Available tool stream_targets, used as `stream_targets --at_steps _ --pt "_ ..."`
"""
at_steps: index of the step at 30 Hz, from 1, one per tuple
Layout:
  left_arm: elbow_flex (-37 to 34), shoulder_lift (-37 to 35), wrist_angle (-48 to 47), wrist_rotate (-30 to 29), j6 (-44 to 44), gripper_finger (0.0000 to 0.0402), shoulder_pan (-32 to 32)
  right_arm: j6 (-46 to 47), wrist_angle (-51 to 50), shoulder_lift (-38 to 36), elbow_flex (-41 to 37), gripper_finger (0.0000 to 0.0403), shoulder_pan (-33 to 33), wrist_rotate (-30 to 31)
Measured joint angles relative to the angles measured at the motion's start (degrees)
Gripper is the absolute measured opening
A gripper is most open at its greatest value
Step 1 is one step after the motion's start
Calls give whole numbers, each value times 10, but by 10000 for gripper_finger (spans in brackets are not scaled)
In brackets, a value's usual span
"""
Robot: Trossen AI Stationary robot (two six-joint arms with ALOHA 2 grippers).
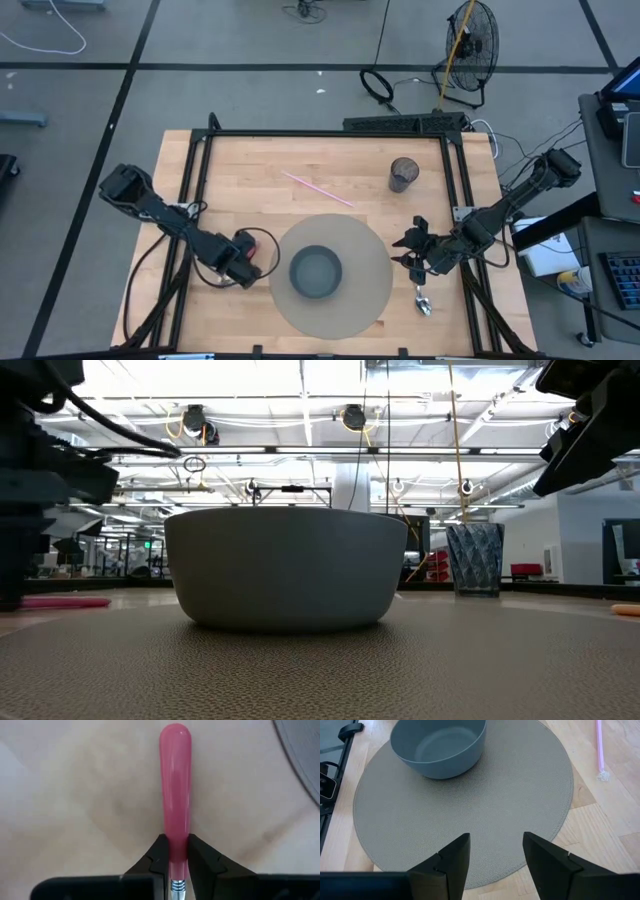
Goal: Pick & Place Utensil
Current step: Put the red fork into the blue bowl on the brown placemat
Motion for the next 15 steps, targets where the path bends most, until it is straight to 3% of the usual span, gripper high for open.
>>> stream_targets --at_steps 7,15 --pt "40 0 -83 -52 2 48 0 1 1 0 0 180 0 0" --pt "79 -1 -108 -141 20 45 -8 2 1 0 0 180 0 0"
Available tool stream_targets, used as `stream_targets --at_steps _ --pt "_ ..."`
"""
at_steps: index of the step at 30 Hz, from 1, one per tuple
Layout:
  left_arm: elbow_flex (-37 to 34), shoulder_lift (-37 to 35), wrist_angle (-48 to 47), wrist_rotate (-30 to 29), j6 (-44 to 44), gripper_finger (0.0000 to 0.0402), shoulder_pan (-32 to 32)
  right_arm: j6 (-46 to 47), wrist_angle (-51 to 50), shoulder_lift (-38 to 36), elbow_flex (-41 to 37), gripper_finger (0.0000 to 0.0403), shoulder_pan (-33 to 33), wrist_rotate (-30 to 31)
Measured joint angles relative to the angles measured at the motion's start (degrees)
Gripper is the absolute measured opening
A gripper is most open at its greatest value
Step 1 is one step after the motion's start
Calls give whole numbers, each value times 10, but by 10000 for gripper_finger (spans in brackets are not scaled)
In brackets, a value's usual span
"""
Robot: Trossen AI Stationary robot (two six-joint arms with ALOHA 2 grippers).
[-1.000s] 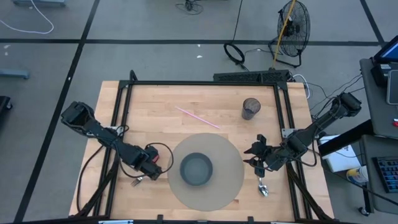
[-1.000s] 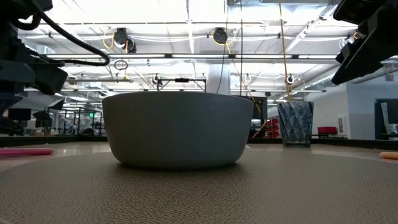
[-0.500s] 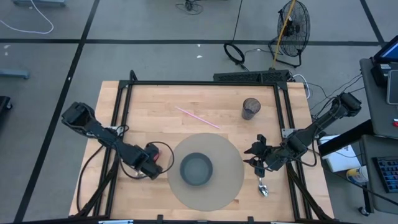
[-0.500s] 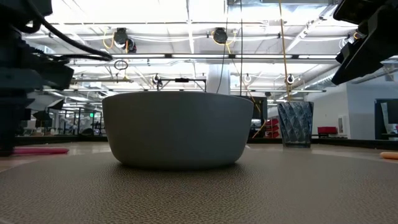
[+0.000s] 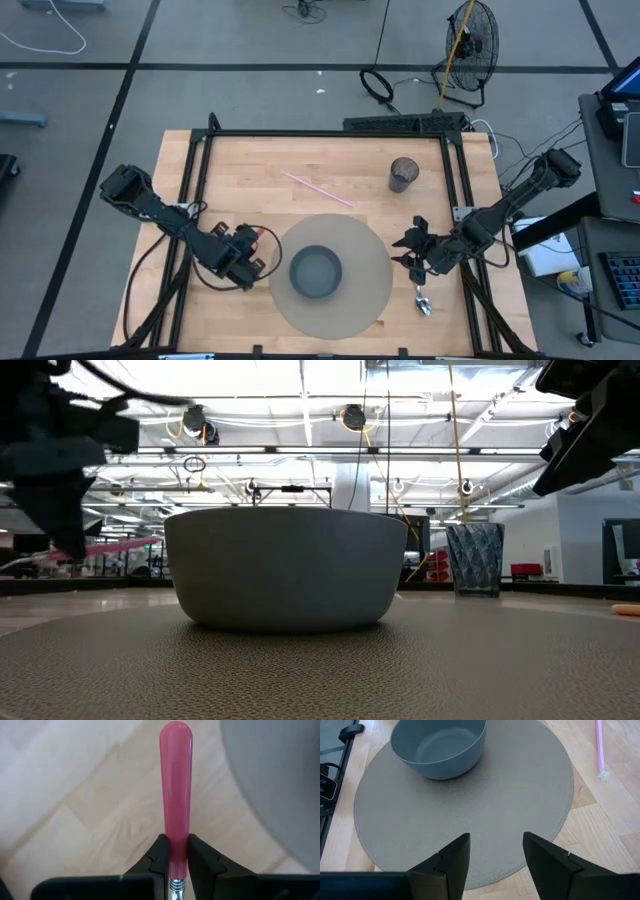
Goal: Pick & Place Utensil
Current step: Put the red fork into the blue bowl on the brown placemat
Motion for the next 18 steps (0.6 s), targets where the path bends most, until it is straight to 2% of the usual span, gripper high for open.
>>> stream_targets --at_steps 18 --pt "94 -1 5 -221 123 52 -2 -1 0 0 0 180 0 0"
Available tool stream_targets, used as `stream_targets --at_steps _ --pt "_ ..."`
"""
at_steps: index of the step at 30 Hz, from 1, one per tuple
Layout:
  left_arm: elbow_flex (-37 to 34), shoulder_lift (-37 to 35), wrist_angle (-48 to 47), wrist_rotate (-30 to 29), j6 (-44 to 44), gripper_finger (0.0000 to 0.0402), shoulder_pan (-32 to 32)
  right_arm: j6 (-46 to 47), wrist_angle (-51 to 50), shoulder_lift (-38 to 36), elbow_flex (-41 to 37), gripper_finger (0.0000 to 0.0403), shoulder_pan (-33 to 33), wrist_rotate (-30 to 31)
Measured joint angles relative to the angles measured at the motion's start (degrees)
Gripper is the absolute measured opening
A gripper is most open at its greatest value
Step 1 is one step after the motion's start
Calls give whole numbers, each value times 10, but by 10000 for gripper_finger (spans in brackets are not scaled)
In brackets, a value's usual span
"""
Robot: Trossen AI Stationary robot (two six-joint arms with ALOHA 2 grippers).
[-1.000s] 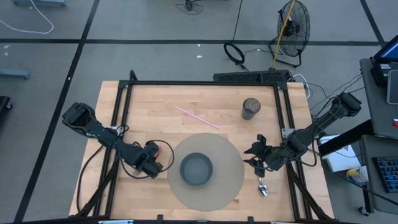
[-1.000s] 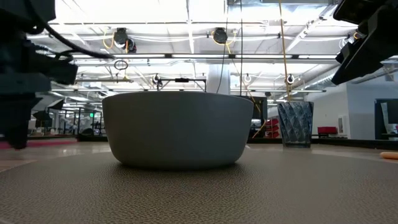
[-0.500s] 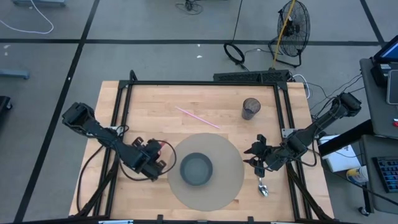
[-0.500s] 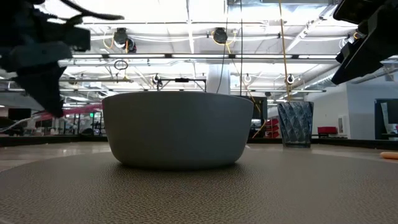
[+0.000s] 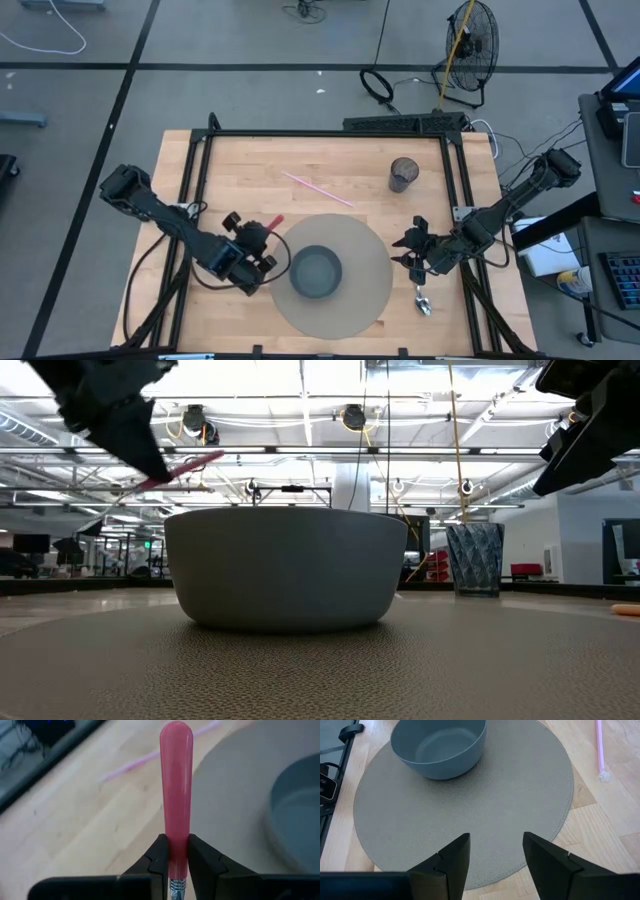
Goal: Pick & Place Utensil
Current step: Put the red fork into the blue bowl on the brown placemat
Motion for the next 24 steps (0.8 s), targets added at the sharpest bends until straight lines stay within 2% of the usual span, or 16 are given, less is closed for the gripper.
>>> stream_targets --at_steps 3,8,18,24 --pt "11 0 43 -30 49 50 0 -1 0 0 0 180 0 2" --pt "13 -1 176 -57 177 46 1 -11 0 0 0 180 0 4" --pt "13 -1 395 -64 358 46 15 -34 7 0 0 180 0 19" --pt "13 0 515 -64 424 56 16 -96 40 0 0 180 0 64"
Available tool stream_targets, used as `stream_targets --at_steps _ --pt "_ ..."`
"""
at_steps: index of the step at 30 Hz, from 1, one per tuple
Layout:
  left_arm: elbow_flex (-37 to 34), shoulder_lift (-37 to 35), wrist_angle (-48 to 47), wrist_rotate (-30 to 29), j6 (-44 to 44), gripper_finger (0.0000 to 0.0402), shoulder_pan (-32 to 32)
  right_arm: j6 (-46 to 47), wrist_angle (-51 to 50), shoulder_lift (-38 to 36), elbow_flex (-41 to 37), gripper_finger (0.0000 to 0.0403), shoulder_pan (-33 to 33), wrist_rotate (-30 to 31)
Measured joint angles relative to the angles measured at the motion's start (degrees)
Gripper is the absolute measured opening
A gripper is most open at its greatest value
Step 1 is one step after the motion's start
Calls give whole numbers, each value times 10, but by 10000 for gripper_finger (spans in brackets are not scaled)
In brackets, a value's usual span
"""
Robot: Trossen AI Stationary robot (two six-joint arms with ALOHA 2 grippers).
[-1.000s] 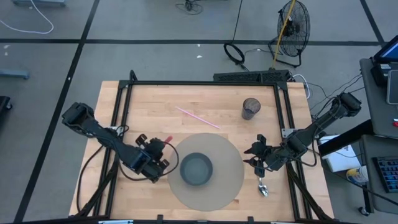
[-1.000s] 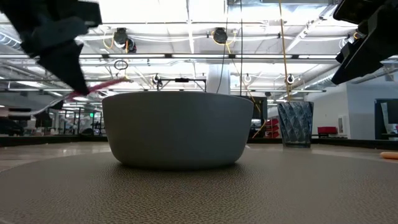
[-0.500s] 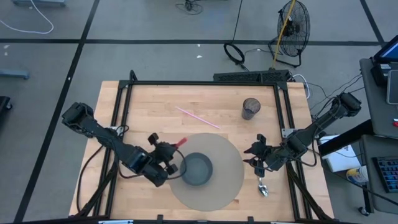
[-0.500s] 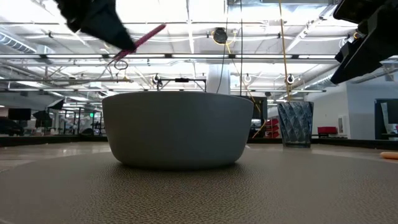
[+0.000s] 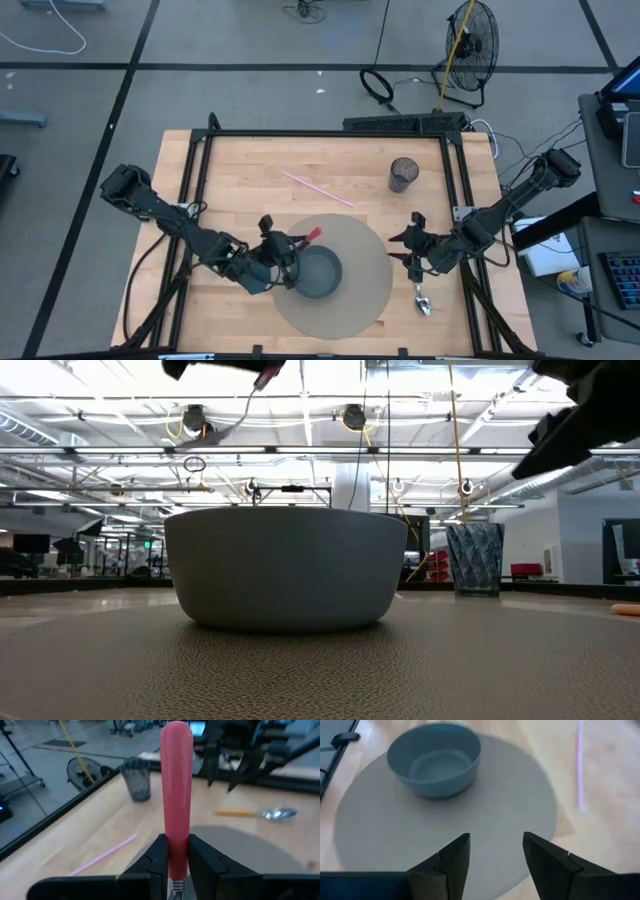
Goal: Pick & Place Utensil
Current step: Put the red fork into the blue bowl on the brown placemat
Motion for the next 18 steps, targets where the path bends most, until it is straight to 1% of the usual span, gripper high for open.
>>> stream_targets --at_steps 2,6,9,11,14,18 --pt "0 6 32 -2 2 57 0 -22 8 0 0 180 0 12" --pt "-12 35 104 -31 -7 47 -2 -56 32 0 0 180 0 39" --pt "-23 68 154 -46 -44 46 -2 -60 44 0 0 180 0 67" --pt "-23 92 179 -63 -72 53 -2 -60 52 0 0 180 0 85" --pt "-23 120 212 -93 -103 59 -2 -59 64 0 0 180 0 89" --pt "-23 144 255 -118 -130 49 -2 -55 72 0 0 180 0 89"
